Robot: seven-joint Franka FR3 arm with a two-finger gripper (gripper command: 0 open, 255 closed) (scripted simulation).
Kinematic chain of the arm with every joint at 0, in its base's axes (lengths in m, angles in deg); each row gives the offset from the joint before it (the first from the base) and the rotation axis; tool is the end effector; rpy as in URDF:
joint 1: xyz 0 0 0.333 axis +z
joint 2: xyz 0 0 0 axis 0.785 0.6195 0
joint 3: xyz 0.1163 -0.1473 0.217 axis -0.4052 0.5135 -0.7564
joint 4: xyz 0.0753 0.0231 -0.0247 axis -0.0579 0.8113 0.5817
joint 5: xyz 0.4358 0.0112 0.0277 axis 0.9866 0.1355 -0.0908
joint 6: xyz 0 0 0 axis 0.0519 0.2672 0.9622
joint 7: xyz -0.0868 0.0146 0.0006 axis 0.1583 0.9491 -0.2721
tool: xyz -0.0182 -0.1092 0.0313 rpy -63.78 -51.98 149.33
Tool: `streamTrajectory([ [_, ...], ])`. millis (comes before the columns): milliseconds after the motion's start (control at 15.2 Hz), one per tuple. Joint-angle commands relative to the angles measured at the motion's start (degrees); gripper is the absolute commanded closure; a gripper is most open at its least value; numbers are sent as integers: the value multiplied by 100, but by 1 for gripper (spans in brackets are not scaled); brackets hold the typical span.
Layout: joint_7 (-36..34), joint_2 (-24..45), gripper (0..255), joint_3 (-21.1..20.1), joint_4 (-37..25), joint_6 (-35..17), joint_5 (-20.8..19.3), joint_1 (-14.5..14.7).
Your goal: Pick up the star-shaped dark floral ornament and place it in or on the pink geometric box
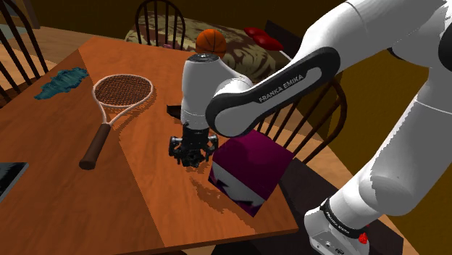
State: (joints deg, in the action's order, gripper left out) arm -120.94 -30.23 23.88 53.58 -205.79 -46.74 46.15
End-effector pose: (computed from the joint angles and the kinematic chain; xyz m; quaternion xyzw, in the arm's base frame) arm 0.4650 0.3112 0.2303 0.9697 -0.2428 -0.0241 0.0091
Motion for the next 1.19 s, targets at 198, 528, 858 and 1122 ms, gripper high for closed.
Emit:
streamTrajectory([
  [198, -192, 298, 0, 107, 130, -443, -197, 53],
  [528, -264, 404, 0, 156, 150, -547, -301, 94],
  [858, -264, 404, 255, 157, 151, -547, -302, 95],
  [1122, -265, 404, 255, 157, 152, -548, -302, 95],
])
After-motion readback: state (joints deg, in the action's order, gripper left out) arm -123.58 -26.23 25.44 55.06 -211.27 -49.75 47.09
